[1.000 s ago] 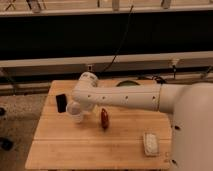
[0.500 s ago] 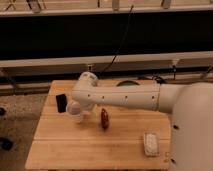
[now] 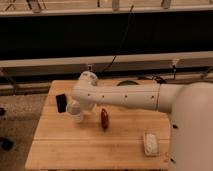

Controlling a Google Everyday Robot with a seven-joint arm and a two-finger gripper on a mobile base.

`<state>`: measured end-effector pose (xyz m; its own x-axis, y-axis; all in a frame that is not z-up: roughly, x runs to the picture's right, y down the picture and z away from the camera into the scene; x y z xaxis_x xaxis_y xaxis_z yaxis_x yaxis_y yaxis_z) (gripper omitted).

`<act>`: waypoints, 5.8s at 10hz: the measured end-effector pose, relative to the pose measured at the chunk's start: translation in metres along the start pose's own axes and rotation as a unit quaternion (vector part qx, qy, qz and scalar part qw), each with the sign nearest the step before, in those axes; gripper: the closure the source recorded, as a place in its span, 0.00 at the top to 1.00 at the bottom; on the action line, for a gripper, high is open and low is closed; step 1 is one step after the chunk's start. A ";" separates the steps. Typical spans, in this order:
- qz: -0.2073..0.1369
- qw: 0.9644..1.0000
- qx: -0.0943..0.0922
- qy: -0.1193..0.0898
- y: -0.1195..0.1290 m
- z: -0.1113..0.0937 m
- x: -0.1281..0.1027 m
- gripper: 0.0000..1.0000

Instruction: Pick up the ceramic cup

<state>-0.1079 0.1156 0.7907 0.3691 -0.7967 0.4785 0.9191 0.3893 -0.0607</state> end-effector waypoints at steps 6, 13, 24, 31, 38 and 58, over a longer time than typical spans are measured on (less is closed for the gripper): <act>-0.007 1.000 0.003 -0.004 -0.002 0.002 0.001 0.80; -0.015 1.000 0.004 -0.009 -0.004 0.005 0.002 0.80; -0.028 0.999 0.008 -0.016 -0.005 0.010 0.004 0.80; -0.036 0.999 0.009 -0.021 -0.006 0.013 0.007 0.80; -0.043 0.999 0.011 -0.025 -0.006 0.017 0.011 0.80; -0.057 0.998 0.015 -0.030 -0.011 0.018 0.018 0.80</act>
<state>-0.1139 0.1050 0.8163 0.2534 -0.8074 0.5328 0.9495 0.3129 0.0226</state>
